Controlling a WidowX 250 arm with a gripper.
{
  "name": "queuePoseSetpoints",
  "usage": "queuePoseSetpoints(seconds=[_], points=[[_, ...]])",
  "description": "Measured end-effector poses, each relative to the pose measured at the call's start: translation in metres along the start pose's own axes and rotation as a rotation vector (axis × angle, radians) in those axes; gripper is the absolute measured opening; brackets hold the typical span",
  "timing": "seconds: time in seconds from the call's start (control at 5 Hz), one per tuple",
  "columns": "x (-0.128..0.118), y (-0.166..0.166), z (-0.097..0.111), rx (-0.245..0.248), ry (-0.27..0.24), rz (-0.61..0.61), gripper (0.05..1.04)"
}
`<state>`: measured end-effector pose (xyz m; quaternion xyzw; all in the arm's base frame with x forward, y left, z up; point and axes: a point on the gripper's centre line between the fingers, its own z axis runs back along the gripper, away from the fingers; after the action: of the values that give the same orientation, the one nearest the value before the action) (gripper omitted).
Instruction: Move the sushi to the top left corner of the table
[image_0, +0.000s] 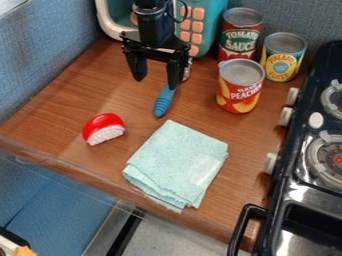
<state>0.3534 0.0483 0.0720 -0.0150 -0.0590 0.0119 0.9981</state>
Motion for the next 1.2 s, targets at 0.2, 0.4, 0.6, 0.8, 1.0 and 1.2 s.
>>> queuePoseSetpoints(seconds=[0.2, 0.4, 0.6, 0.8, 1.0, 1.2], points=[[-0.006, 0.0, -0.013, -0.005, 0.04, -0.001, 1.0], [-0.029, 0.006, -0.022, 0.001, 0.079, -0.021, 1.0], [-0.046, 0.021, -0.011, -0.018, 0.037, -0.072, 1.0], [-0.056, 0.033, -0.012, -0.025, 0.012, -0.189, 1.0], [-0.065, 0.046, -0.018, -0.03, -0.003, -0.314, 1.0], [-0.07, 0.048, -0.027, -0.023, -0.008, -0.371, 1.0]])
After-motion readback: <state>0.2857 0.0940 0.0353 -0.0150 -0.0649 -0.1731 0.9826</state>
